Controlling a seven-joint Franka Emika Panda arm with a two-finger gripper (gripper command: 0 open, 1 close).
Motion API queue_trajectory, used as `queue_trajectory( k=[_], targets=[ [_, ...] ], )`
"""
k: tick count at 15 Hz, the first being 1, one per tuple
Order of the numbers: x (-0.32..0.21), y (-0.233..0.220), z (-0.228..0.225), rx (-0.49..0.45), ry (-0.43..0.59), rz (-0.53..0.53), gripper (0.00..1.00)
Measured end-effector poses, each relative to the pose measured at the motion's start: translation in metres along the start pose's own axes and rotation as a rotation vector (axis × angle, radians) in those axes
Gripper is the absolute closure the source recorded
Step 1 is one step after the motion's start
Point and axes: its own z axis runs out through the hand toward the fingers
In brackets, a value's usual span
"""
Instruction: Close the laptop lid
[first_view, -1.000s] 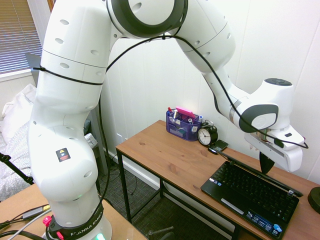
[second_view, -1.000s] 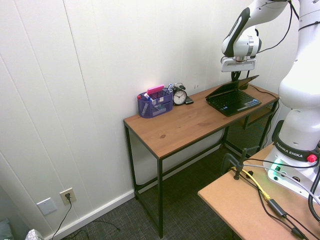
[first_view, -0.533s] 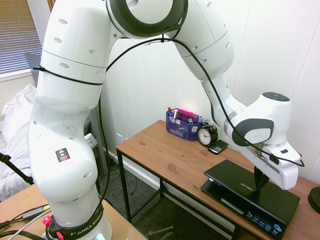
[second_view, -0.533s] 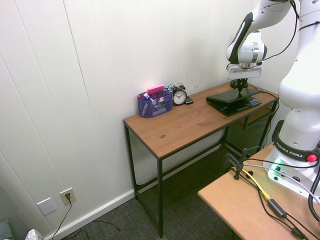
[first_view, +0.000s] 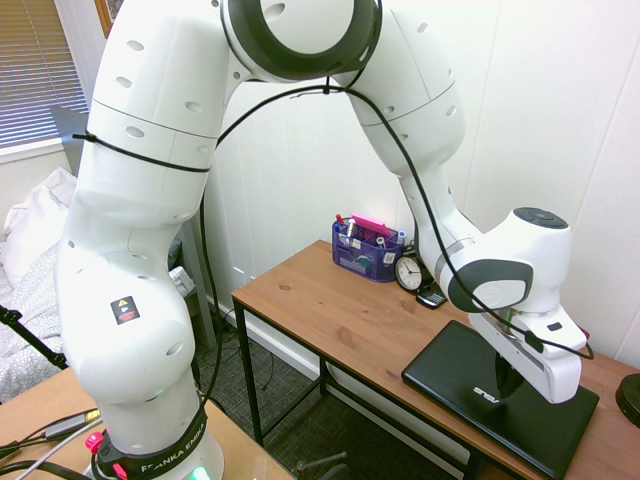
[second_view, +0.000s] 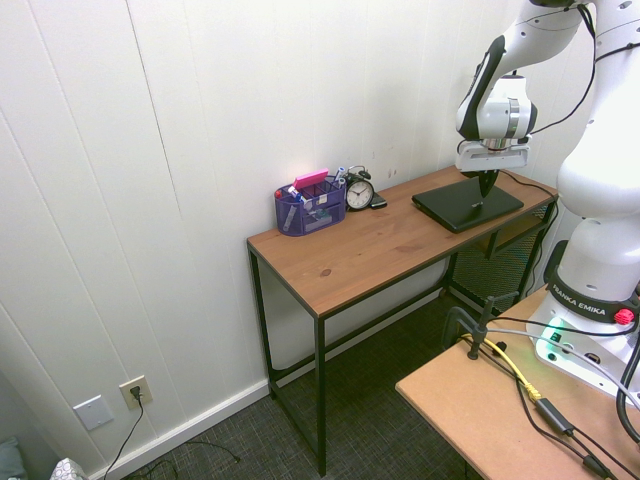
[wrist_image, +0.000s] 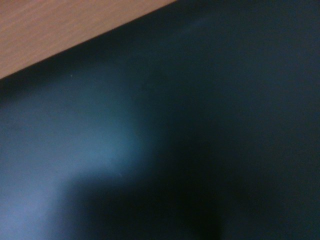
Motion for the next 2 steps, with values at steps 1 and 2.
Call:
queue_trajectory(
  k=[1, 2],
  targets=[
    [-0.0003, 0.0002, 0.0016, 0.004, 0.001, 0.004, 1.00],
    [0.0001, 0.0002, 0.0014, 0.010, 0.004, 0.006, 1.00]
  ],
)
